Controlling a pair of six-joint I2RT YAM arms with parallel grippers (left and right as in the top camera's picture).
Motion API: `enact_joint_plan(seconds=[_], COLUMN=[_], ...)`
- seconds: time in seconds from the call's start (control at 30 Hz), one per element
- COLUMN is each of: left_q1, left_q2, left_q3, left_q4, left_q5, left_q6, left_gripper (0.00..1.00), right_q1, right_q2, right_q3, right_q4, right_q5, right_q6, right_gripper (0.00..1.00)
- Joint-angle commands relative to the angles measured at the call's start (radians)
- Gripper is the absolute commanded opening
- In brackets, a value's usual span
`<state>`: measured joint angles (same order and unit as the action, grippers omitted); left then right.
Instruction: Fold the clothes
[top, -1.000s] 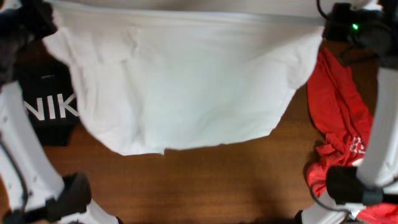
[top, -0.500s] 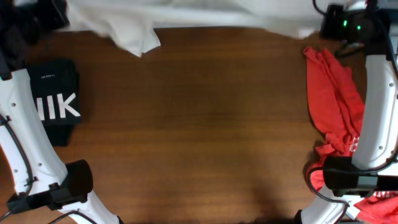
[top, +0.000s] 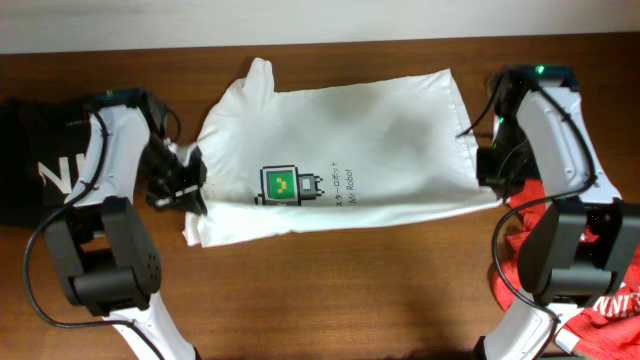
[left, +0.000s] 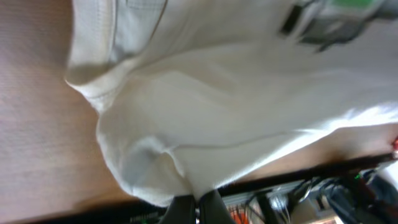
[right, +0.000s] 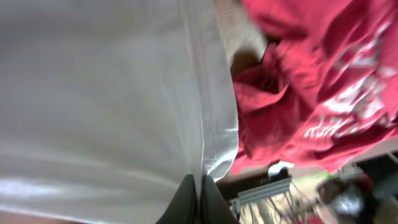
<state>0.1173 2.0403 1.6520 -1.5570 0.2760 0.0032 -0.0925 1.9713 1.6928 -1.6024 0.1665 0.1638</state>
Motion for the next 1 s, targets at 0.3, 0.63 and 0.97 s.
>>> enact_joint_plan(seconds=[0.3, 0.63, 0.97], left_q1=[0.106, 0.106, 0.105], left_q2=[-0.455, -0.595, -0.392], left_q3=[-0.403, -0.408, -0.408], left_q4=[0.071, 0.176, 0.439], left_q5=[-0.161, -0.043, -0.017], left_q6=[-0.119, -0.124, -0.123], left_gripper=[0.0, 0.0, 0.0], right_q1=[-0.008, -0.006, -0.006], right_q2=[-0.271, -0.439, -0.322], right_q3=[-0.372, -0.45, -0.451], right_q4=[0.055, 0.216, 0.505], right_q5=[0.056, 0.039, -0.092], right_q6=[0.124, 0.148, 0.052], right_gripper=[0.04, 0.04, 0.04])
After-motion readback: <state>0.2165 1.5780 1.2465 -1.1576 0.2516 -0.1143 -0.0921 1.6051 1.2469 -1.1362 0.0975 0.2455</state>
